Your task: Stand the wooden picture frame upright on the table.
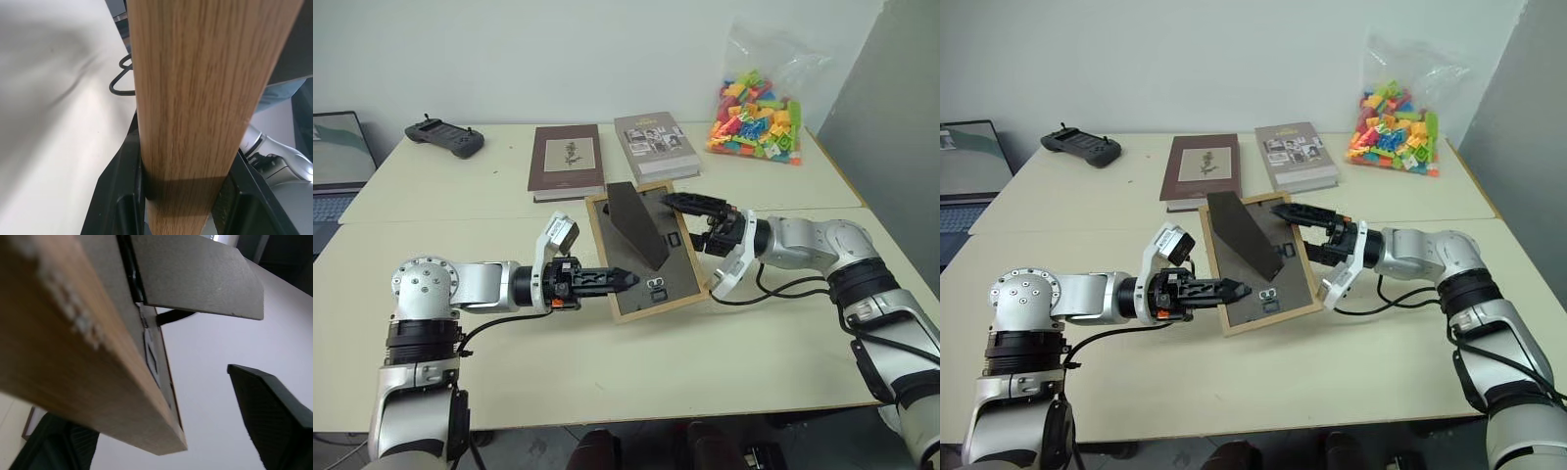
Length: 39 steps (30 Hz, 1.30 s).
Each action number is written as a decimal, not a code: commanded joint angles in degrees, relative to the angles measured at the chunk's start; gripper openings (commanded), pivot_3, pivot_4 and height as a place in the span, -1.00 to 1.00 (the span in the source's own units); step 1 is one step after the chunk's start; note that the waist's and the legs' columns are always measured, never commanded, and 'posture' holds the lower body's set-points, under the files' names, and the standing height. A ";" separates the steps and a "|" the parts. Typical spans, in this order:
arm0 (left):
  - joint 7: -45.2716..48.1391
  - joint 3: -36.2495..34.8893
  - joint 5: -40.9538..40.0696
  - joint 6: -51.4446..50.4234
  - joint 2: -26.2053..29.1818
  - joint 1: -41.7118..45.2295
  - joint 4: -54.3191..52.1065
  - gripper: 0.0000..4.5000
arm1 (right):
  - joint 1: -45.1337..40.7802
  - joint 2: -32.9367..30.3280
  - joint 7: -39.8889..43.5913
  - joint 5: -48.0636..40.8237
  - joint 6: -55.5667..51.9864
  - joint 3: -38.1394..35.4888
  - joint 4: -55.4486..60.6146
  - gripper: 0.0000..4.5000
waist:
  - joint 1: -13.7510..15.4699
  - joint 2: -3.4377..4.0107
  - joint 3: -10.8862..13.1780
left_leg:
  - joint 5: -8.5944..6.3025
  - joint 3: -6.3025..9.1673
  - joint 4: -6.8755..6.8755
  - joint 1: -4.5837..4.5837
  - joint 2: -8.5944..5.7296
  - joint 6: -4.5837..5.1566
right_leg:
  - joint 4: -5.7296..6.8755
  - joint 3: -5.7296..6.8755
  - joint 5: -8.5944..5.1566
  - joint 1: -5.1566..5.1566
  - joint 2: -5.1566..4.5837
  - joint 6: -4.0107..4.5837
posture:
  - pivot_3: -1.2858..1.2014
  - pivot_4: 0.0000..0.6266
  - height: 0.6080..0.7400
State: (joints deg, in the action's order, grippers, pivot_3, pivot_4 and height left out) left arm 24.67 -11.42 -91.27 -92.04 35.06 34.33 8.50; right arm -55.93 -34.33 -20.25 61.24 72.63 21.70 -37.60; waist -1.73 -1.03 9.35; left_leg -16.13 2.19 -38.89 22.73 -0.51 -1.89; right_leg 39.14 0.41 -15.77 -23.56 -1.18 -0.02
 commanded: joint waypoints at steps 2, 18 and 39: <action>-3.32 1.15 -8.77 2.94 0.97 -0.92 -1.95 -0.43 | -3.74 -0.82 -5.66 2.05 0.14 1.59 -0.06 0.21 | -0.10 0.00 0.00 | 0.00 0.00 0.00 0.00 0.01 0.00 | 0.01 0.01 0.00 -0.01 0.01 0.00 | 0.03 -0.52 1.00; -5.26 -0.53 -8.38 13.43 5.92 -3.41 -6.62 0.71 | -6.85 -4.11 -5.89 -3.44 3.76 4.01 -7.69 -0.40 | -0.10 0.00 0.00 | 0.00 -0.03 0.02 -0.04 0.01 0.01 | -0.01 0.00 0.00 0.05 0.02 0.01 | 0.03 -0.52 1.00; -11.38 11.47 64.90 67.25 -0.92 -25.49 -40.57 1.00 | -4.70 16.87 78.90 -83.66 -89.79 -13.97 -6.25 -0.40 | 0.80 0.06 0.04 | -0.27 -0.05 0.15 -0.10 0.13 0.48 | -0.12 0.13 0.04 0.19 -0.03 0.07 | 0.03 -0.52 1.00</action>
State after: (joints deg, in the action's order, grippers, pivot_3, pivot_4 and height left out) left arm 13.60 -0.14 -28.33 -26.64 34.62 9.16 -29.16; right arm -58.70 -18.22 55.89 -20.40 -14.21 9.95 -43.90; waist -0.93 -0.97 9.39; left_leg -16.41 2.13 -38.74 22.64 -0.38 -1.38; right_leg 39.02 0.54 -15.73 -23.37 -1.21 0.04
